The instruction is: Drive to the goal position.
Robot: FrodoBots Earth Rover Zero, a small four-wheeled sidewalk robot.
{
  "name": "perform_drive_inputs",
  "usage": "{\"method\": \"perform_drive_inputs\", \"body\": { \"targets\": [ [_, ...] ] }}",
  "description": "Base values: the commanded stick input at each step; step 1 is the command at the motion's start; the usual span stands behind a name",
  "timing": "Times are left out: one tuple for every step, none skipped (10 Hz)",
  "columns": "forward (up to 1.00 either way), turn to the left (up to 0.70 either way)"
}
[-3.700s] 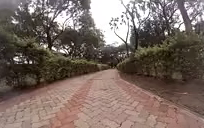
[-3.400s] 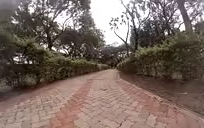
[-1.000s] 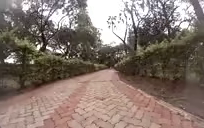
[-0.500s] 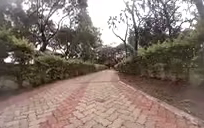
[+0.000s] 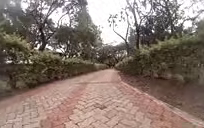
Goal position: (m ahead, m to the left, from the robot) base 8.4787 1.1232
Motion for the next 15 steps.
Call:
{"method": "perform_drive_inputs", "body": {
  "targets": [
    [0.7,-0.06],
    [0.7,0.0],
    [0.7,0.0],
    [0.7,0.0],
    [0.7,0.0],
    [0.7,0.0],
    [0.7,0.0],
    [0.7,0.0],
    [0.7,0.0],
    [0.7,0.0],
    [0.7,0.0],
    [0.7,0.0],
    [0.7,0.0],
    [0.7,0.0],
    [0.7,0.0]
  ]
}}
